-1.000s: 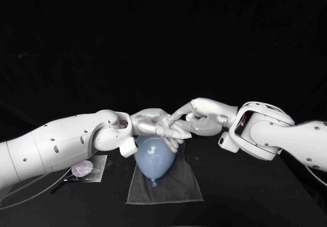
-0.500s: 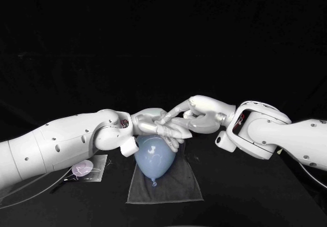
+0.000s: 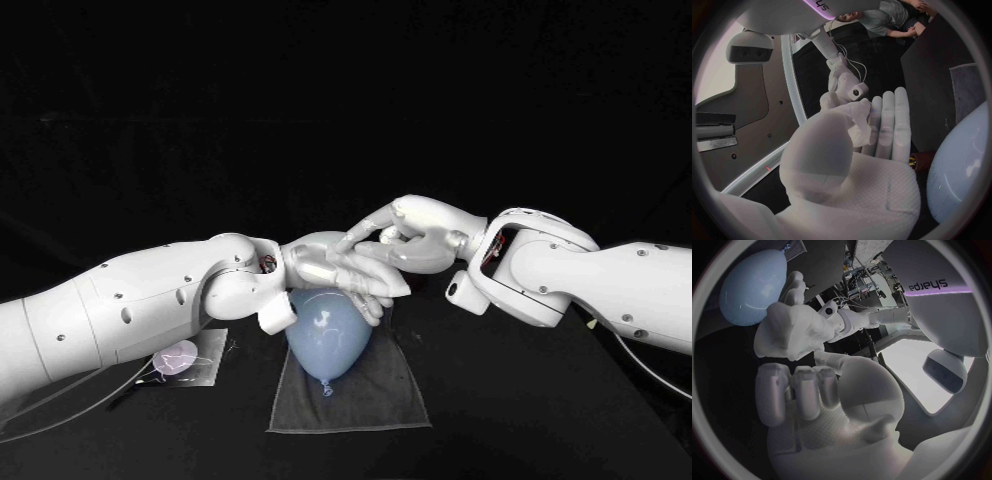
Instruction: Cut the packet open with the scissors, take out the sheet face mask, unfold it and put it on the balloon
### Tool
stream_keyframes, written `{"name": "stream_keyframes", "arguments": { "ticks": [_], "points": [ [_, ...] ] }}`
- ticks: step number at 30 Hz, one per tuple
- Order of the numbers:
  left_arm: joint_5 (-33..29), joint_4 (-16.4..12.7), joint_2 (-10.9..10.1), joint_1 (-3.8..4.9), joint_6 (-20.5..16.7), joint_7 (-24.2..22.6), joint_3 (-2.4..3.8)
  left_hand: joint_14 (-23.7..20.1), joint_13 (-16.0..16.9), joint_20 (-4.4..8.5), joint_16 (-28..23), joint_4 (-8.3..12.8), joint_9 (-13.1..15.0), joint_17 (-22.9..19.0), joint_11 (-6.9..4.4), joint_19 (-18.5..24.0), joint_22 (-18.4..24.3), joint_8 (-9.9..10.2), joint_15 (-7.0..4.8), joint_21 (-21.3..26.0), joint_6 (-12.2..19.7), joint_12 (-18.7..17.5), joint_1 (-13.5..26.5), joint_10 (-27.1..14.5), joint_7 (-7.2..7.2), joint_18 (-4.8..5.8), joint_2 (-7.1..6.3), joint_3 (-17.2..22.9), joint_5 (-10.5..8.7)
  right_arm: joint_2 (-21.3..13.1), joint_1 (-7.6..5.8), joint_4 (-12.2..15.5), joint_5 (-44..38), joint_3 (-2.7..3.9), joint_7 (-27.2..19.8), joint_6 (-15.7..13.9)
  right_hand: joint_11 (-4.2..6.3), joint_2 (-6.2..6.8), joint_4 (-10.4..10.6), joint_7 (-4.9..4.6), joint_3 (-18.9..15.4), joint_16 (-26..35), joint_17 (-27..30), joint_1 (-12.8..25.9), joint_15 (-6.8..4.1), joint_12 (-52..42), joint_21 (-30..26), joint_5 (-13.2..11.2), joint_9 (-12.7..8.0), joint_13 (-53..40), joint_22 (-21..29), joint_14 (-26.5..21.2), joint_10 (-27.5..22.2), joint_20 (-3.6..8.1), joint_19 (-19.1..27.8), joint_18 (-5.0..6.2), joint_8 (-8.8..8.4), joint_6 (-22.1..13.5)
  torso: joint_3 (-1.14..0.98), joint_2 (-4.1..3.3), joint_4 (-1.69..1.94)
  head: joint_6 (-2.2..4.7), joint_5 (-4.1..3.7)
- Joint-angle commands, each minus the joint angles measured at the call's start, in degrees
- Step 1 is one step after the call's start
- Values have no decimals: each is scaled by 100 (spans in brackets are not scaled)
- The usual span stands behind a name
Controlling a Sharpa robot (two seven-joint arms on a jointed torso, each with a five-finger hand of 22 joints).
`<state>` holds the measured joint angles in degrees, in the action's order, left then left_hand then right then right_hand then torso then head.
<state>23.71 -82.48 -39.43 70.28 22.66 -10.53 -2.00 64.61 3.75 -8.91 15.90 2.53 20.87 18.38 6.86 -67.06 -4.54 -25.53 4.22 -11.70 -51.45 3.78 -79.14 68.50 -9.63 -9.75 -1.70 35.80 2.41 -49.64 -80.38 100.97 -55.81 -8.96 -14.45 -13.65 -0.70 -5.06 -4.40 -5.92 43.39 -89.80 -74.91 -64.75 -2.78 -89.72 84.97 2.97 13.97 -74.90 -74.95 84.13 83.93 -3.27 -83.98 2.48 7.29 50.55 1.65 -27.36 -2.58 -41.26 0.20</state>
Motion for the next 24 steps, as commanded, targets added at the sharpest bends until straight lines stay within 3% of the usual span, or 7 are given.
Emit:
{"name": "stream_keyframes", "arguments": {
  "ticks": [1,15,17,18,19,21,24],
  "points": [
    [12,-35,13,1,7,-10,3,33,-3,-14,-25,-9,503,6,-7,-48,-7,-16,-28,-32,-29,-22,-39,-2,-8,-74,37,-35,38,63,-41,-94,-3,6,-20,-15,42,-38,22,8,2,-20,-1509,1,-44,-28,8,-20,10,-1510,-719,587,607,35,-280,-67,-20,-31,1,-5,4,1,2],
    [20,-115,-4,1,-7,2,-1,33,-3,-14,-25,-9,503,6,-7,-48,-7,-16,-28,-32,-29,-22,-39,-2,-8,-74,37,-35,38,93,-121,-256,49,27,-35,-769,43,-13,10,-21,-47,-20,-1509,0,-61,-28,-1,-20,16,-1510,-709,587,607,58,-272,-64,-37,-92,-5,-6,-6,-14,-1],
    [20,-121,-9,1,-11,-1,-1,33,-3,-14,-25,-9,503,6,-7,-48,-7,-16,-28,-32,-29,-22,-39,-2,-8,-74,37,-35,38,41,-122,-230,106,31,-92,-915,8,78,-50,-68,-104,-20,-1509,-13,-40,-28,1,-20,36,-1510,-714,587,607,52,-273,-66,-8,-56,-4,-5,-8,-15,6],
    [20,-126,-12,1,-13,-4,-1,33,-3,-14,-25,-9,503,6,-7,-48,-7,-16,-28,-32,-29,-22,-39,-2,-8,-74,37,-35,38,1,-122,-204,145,32,-130,-1028,-66,196,-119,-113,-198,-20,-1509,-25,10,-28,-3,-26,63,-1510,-710,587,607,27,-270,-67,35,4,-3,-3,-8,-17,7],
    [20,-132,-17,1,-15,-6,-1,36,-4,-11,-29,-8,508,10,-6,-58,-9,-14,-29,-37,-28,-22,-41,-3,-10,-74,37,-40,38,-46,-123,-172,175,34,-165,-1133,-240,306,-187,-212,-377,-20,-1509,-78,174,-28,-8,-3,109,-1510,-706,587,607,-85,-266,-74,102,103,-3,-3,-9,-24,9],
    [20,-143,-25,1,-22,-12,-1,36,-4,-11,-29,-8,509,10,-6,-58,-9,-14,-29,-38,-28,-22,-41,-3,-10,-74,37,-40,38,-127,-122,-110,182,35,-199,-1268,-339,470,-286,-321,-555,-20,-1509,-144,257,-28,-19,-7,165,-1510,-692,587,607,-157,-257,-69,212,281,-5,-5,-11,-31,11],
    [20,-164,-44,0,-49,-23,-1,35,-5,-9,-33,-5,511,12,-4,-59,-9,-10,-30,-38,-25,-25,-44,-10,-16,-73,34,-41,39,-284,-119,34,-10,36,-150,-1447,-362,667,-401,-327,-807,-20,-1509,-257,300,-28,-27,7,231,-1510,-686,587,607,-243,-249,-60,357,487,-6,-5,-15,-41,27]
  ]
}}
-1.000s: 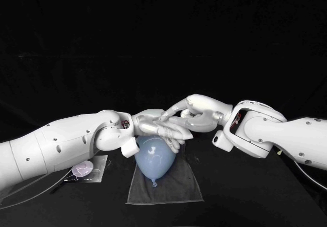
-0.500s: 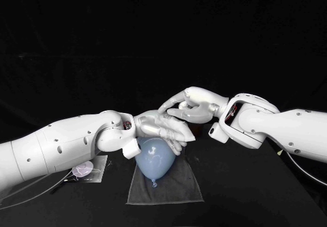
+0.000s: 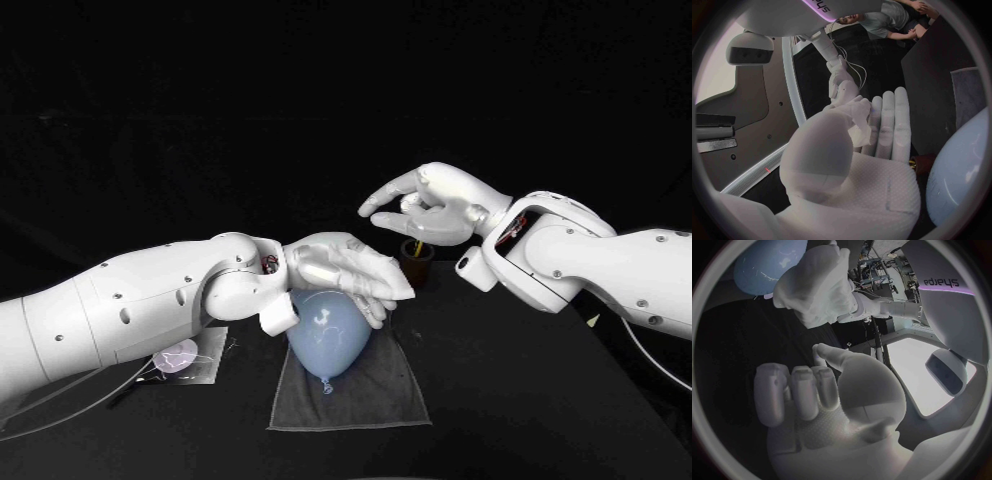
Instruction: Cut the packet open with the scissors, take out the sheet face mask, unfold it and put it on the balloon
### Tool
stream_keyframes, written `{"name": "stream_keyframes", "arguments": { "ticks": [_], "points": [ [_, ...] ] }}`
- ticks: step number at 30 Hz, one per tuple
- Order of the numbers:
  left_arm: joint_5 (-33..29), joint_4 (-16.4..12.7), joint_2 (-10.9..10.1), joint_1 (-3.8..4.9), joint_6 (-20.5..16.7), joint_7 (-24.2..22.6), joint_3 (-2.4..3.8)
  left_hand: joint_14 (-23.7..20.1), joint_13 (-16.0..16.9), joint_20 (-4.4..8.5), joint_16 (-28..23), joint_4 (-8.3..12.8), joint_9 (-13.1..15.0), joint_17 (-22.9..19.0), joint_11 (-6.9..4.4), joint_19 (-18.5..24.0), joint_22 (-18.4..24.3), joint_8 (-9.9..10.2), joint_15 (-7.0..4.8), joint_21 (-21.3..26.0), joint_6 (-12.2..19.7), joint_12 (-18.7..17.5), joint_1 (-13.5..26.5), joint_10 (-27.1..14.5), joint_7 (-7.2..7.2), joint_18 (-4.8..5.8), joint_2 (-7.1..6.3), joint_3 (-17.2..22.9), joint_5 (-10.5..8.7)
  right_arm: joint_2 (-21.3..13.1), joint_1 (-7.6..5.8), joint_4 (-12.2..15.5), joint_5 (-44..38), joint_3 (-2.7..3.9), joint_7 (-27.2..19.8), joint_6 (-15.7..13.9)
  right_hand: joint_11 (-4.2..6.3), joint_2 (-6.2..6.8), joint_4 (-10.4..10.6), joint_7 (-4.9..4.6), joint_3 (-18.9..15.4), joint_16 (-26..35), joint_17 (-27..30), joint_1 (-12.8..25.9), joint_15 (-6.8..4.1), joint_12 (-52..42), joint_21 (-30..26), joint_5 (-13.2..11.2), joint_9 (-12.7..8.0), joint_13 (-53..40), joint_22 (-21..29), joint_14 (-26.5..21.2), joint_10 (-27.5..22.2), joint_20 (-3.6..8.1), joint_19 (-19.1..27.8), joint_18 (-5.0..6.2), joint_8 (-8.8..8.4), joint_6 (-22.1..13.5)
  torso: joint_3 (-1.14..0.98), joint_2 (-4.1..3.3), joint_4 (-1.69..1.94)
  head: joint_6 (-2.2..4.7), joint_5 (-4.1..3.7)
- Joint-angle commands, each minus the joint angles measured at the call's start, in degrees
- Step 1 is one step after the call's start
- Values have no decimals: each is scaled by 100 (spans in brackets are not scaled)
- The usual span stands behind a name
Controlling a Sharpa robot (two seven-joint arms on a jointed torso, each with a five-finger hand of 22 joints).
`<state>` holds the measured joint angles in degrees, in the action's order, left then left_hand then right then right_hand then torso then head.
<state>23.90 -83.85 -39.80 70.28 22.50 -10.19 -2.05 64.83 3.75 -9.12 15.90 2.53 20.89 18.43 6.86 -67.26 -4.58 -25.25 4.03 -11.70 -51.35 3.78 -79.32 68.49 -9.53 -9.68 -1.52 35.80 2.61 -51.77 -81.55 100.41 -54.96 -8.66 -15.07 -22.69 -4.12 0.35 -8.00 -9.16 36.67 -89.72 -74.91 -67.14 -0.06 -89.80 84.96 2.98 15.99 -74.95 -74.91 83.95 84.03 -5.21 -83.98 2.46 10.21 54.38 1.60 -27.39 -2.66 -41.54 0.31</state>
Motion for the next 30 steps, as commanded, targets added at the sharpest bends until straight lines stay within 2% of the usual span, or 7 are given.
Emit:
{"name": "stream_keyframes", "arguments": {
  "ticks": [1,2,3,6,10,18,30],
  "points": [
    [1,-32,-16,0,-45,-60,4,13,-6,14,-35,-3,511,8,-3,-38,-5,-36,-11,-39,-33,-26,-27,-14,-30,-81,12,-42,18,-126,1,152,-237,6,-37,-591,-4,199,-47,19,-241,-28,-1509,-19,19,-20,-19,14,47,-1505,-702,605,597,-61,-252,-58,110,160,-1,1,-10,-19,20],
    [1,-34,-20,0,-50,-61,4,13,-6,16,-38,1,513,9,-1,-38,-5,-34,-11,-39,-31,-28,-30,-18,-34,-80,9,-42,19,-150,3,183,-319,6,-9,-610,-4,199,-47,19,-241,-28,-1509,-19,19,-20,-19,14,47,-1505,-702,605,597,-61,-252,-58,110,160,-4,2,-14,-20,24],
    [1,-35,-25,0,-58,-61,4,13,-6,16,-38,1,513,9,-1,-38,-5,-34,-11,-39,-31,-28,-30,-18,-34,-80,9,-42,19,-178,7,226,-441,6,32,-632,25,300,-43,56,-366,-28,-1509,1,2,-20,-10,70,71,-1505,-717,605,597,-60,-258,-59,173,242,-6,2,-14,-22,25],
    [1,-29,-37,0,-83,-62,4,13,-6,16,-38,1,513,9,-1,-38,-5,-34,-11,-39,-31,-28,-30,-18,-34,-80,9,-42,19,-245,33,383,-924,5,209,-685,96,408,-14,140,-545,-28,-1509,11,-56,-20,4,117,120,-1505,-742,605,597,-20,-267,-62,291,386,-8,3,-10,-29,23],
    [1,-16,-43,0,-113,-58,4,13,-6,16,-38,2,513,9,-1,-38,-5,-34,-11,-40,-31,-28,-31,-18,-34,-80,9,-42,19,-260,86,565,-1625,2,519,-761,161,474,67,214,-707,-28,-1509,59,-117,-20,10,45,167,-1505,-757,605,597,37,-274,-65,387,490,-8,2,-4,-26,15],
    [0,-10,-26,0,-138,-29,3,14,-7,17,-41,6,515,11,1,-38,-5,-31,-11,-40,-30,-28,-34,-22,-38,-80,7,-42,18,-134,158,703,-2693,-7,1297,-996,191,598,312,242,-965,-28,-1509,278,-152,-20,3,-8,182,-1505,-754,605,597,81,-275,-65,414,487,3,0,1,-18,21],
    [5,-20,-12,1,-162,4,2,16,-7,19,-43,9,517,13,3,-40,-5,-29,-12,-42,-29,-28,-39,-24,-40,-79,9,-40,19,131,264,679,-3495,-16,2073,-1308,207,671,426,259,-1073,-28,-1509,334,-168,-20,24,-11,190,-1505,-792,605,597,97,-293,-73,431,493,5,0,8,-23,37]
  ]
}}
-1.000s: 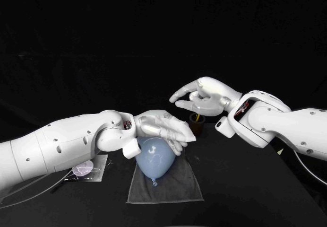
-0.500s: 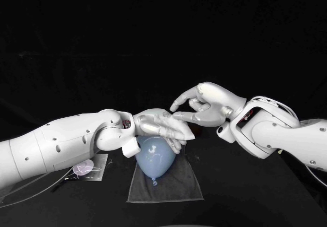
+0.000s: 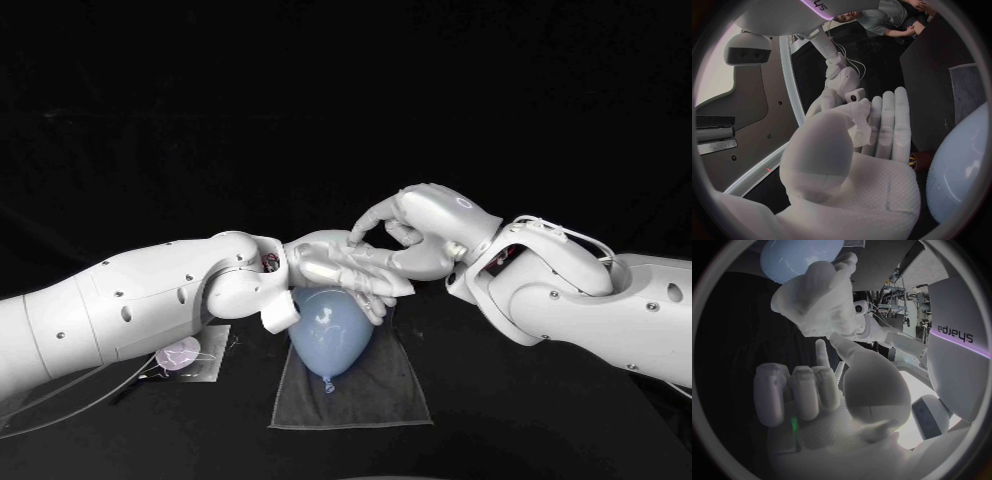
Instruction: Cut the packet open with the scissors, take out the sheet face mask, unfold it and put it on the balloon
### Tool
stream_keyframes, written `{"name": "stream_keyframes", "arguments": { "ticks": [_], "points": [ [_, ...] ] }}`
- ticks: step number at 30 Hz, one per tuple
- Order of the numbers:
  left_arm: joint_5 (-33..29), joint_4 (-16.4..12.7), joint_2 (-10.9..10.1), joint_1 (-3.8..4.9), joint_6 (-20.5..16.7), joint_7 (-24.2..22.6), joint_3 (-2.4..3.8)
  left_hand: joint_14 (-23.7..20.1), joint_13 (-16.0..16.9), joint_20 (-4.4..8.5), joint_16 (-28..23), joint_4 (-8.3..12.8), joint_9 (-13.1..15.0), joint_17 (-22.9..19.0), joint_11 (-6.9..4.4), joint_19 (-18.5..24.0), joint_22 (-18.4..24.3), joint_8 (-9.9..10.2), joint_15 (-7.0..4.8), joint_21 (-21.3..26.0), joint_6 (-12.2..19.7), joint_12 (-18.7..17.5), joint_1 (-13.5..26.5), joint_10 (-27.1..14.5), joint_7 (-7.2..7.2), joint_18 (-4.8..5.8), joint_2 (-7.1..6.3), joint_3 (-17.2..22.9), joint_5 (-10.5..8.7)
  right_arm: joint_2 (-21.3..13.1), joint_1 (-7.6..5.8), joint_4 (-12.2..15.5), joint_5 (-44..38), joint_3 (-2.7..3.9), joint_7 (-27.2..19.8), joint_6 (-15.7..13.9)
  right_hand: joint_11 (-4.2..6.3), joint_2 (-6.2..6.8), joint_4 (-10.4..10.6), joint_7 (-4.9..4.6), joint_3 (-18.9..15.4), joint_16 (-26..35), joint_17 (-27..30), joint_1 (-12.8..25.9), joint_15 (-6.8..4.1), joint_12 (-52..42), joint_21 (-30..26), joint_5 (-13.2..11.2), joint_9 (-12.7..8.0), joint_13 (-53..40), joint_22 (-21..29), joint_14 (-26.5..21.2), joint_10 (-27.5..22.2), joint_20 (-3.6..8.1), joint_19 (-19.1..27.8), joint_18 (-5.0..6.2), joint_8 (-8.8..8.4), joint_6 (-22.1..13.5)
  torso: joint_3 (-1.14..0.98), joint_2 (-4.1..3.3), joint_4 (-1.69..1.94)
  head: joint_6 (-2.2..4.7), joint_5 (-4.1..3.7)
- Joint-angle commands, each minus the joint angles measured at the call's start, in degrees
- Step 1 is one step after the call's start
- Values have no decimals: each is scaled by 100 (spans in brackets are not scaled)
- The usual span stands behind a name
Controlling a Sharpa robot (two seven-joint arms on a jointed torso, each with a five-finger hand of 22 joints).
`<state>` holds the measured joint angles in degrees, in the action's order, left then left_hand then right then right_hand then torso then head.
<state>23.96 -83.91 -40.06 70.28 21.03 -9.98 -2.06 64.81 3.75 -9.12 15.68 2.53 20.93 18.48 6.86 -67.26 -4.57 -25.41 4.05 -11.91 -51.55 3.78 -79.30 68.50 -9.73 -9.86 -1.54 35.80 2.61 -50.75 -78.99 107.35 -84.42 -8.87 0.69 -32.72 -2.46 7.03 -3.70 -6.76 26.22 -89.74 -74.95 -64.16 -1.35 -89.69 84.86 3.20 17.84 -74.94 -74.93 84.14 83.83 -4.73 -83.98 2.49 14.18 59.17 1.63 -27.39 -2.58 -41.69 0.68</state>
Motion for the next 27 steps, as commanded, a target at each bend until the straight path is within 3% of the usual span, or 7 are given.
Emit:
{"name": "stream_keyframes", "arguments": {
  "ticks": [1,27],
  "points": [
    [0,-16,13,1,-16,-16,4,18,-7,19,-21,9,513,8,3,-40,-7,-13,-14,-20,-10,-28,-41,-24,-20,-60,10,-40,19,52,12,-22,-594,4,544,-320,41,3,-3,19,-28,-26,-1505,36,-40,-31,35,-33,5,-1506,-790,586,617,48,-293,-76,33,14,2,1,-1,-6,-1],
    [15,6,33,1,-41,23,4,25,-6,22,-25,12,520,13,5,-46,-8,-8,-14,-25,-11,-25,-48,-25,-23,-58,16,-37,19,318,161,-51,-1012,-6,722,-127,112,41,93,103,-105,-26,-1505,-82,-97,-31,51,-38,67,-1506,-823,586,617,95,-309,-82,169,159,-3,-1,-5,-46,-2]
  ]
}}
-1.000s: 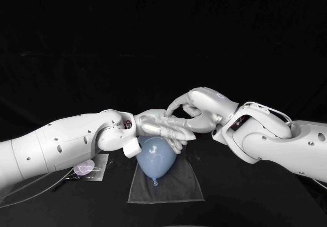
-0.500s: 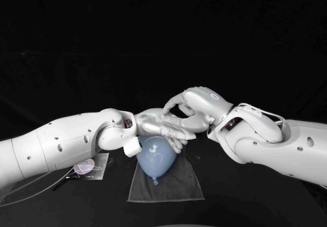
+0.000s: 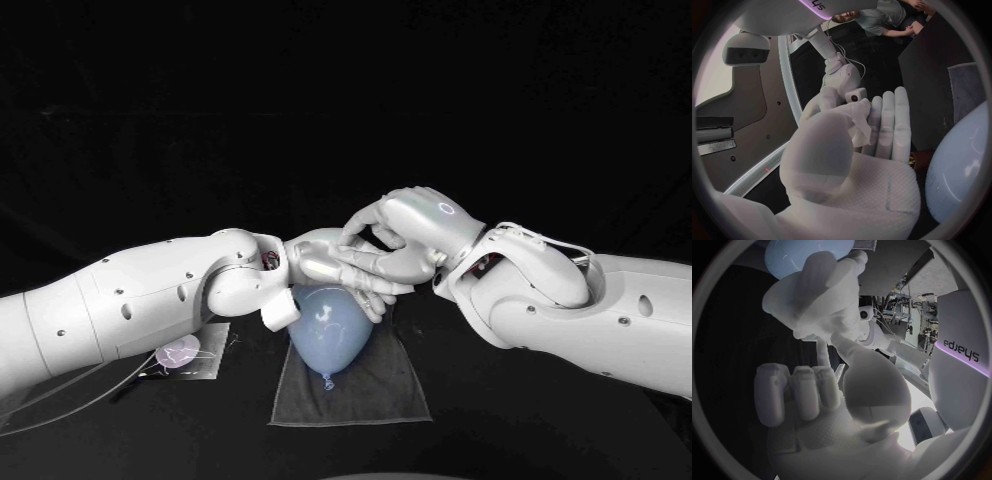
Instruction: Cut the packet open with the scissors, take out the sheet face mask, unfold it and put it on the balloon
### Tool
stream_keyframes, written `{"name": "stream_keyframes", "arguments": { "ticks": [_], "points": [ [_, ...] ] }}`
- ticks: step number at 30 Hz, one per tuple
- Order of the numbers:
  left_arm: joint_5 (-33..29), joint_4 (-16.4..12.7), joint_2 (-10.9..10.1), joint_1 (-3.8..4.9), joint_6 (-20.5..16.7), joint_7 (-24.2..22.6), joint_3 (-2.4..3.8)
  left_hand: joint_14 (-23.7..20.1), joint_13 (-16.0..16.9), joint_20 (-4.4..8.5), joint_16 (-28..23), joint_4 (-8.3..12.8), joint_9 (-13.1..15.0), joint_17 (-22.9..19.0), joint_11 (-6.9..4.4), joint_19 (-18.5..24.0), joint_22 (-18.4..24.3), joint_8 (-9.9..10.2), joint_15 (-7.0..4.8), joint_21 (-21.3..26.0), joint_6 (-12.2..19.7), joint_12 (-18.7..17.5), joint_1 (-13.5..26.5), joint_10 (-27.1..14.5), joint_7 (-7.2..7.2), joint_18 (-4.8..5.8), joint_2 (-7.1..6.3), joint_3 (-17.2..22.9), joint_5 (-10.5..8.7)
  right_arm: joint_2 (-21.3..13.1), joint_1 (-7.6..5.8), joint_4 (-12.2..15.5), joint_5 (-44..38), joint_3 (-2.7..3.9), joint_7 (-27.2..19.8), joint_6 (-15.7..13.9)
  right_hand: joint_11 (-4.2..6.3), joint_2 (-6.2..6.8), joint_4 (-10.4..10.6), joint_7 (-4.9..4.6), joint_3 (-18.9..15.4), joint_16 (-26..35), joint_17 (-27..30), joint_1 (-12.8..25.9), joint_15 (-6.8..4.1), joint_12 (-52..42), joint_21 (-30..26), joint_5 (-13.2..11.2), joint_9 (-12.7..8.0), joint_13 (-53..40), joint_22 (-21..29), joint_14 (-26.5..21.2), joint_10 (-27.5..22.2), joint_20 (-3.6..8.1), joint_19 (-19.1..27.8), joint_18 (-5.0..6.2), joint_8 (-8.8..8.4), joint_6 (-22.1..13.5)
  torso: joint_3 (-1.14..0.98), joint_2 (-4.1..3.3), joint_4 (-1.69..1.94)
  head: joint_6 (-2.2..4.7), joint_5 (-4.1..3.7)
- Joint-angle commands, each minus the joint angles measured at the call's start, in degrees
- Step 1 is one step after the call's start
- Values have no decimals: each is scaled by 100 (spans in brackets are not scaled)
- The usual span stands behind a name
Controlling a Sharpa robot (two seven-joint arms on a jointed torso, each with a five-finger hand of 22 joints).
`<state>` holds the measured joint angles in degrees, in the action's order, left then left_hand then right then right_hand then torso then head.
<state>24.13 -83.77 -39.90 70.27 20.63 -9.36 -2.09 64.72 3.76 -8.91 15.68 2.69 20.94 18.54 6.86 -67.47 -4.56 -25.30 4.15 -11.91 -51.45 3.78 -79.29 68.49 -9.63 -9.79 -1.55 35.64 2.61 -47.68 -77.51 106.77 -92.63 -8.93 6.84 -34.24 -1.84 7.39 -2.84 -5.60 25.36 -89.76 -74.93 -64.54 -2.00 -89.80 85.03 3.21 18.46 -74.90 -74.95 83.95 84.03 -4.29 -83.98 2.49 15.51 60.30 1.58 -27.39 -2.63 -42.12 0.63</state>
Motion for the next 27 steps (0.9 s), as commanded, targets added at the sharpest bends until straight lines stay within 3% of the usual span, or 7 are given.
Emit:
{"name": "stream_keyframes", "arguments": {
  "ticks": [1,9,15,19,27],
  "points": [
    [-2,-8,17,2,-1,-37,7,34,-6,1,-25,-4,519,8,5,-24,-9,-19,-24,-25,-21,-25,-49,-25,-33,-66,17,-21,19,13,17,7,-210,0,117,34,50,5,7,-13,-19,-24,-1507,-45,-32,-20,34,-39,5,-1510,-821,605,597,52,-309,-83,37,46,2,0,-2,-4,3],
    [1,-18,10,3,-8,-29,7,41,-5,3,-29,-3,525,13,6,-32,-11,-16,-24,-31,-22,-23,-52,-25,-36,-66,20,-22,19,43,44,-6,-523,0,266,30,84,-55,-8,24,38,-24,-1507,-199,-64,-20,42,-37,27,-1510,-837,605,597,80,-316,-86,79,62,2,-1,0,-18,6],
    [2,-25,8,3,-10,-24,7,41,-5,3,-29,-3,525,13,6,-32,-11,-16,-24,-31,-22,-23,-52,-25,-36,-66,20,-22,19,57,56,3,-785,0,375,-85,183,-369,-202,134,383,-24,-1507,-698,-149,-20,48,-38,120,-1510,-854,605,597,150,-325,-89,254,185,4,0,3,-17,-5],
    [3,-23,5,3,-11,-16,7,41,-5,3,-29,-3,525,13,6,-32,-11,-16,-24,-31,-22,-23,-52,-25,-36,-66,20,-22,19,57,63,12,-897,1,402,-260,169,-546,-220,102,596,-24,-1507,-757,-147,-20,57,-24,213,-1510,-874,605,597,167,-334,-95,372,114,3,3,1,-20,-6],
    [3,-25,-2,3,-16,-6,7,45,-5,4,-32,-3,530,16,7,-34,-11,-13,-24,-33,-23,-23,-52,-25,-38,-64,22,-23,19,36,72,47,-995,1,421,-670,178,-566,-232,117,857,-24,-1507,-678,-151,-20,100,-27,347,-1510,-942,605,597,166,-365,-111,578,102,2,1,-3,-22,-13]
  ]
}}
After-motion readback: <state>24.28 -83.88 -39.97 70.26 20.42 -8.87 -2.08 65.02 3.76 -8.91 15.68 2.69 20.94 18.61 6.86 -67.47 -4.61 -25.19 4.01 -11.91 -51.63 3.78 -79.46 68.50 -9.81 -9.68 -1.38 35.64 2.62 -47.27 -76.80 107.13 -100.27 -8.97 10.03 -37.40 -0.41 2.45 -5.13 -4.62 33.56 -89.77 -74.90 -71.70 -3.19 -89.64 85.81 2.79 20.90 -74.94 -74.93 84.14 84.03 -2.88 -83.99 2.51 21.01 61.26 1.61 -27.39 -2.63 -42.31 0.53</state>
